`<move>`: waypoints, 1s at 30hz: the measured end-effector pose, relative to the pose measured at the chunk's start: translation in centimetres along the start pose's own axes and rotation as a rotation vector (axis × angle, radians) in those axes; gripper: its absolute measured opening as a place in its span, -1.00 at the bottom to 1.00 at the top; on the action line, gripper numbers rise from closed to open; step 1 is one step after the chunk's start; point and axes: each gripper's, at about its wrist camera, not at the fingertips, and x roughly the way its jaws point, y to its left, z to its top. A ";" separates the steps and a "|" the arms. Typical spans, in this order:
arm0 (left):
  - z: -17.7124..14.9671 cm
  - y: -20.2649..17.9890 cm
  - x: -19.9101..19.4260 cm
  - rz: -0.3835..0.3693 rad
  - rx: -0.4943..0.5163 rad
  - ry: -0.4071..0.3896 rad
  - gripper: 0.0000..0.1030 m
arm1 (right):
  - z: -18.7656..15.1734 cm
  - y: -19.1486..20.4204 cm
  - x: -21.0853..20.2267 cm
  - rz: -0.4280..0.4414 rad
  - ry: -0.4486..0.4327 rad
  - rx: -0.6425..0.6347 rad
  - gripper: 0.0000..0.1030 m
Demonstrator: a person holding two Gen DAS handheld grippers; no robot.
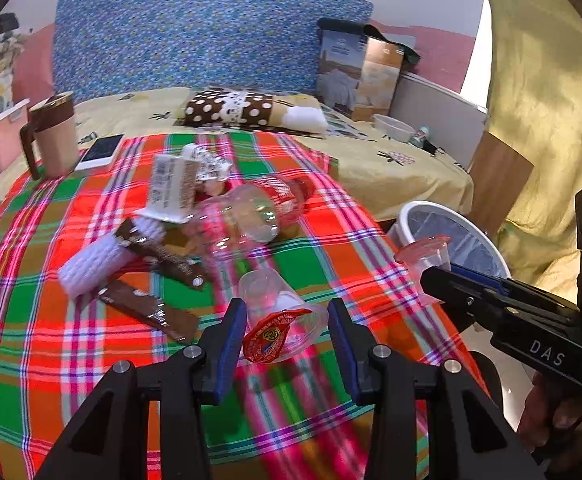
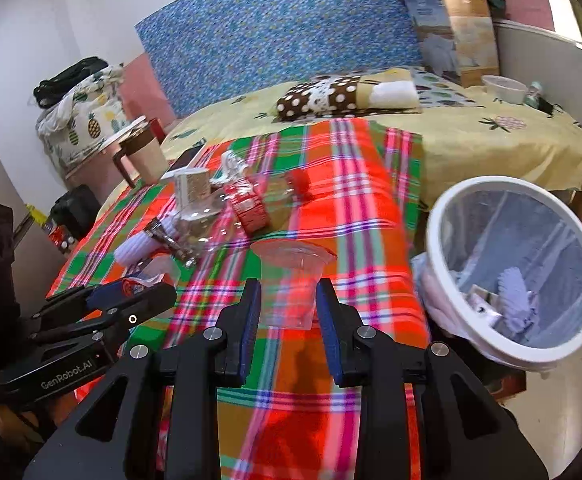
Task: Collect trash
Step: 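Grasp a clear plastic cup with the right gripper while the left gripper grasps another cup, then carry both clear cups over the white bin and open both grippers to drop them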
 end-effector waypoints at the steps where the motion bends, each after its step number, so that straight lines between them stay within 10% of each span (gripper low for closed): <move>1: 0.1 -0.3 0.1 -0.004 0.006 0.000 -0.18 | 0.0 -0.3 -0.2 -0.005 -0.005 0.005 -0.40; 30: 3.2 -13.0 6.2 -0.210 0.216 0.051 -0.18 | -1.3 -11.4 -4.9 -0.209 -0.080 0.191 -0.40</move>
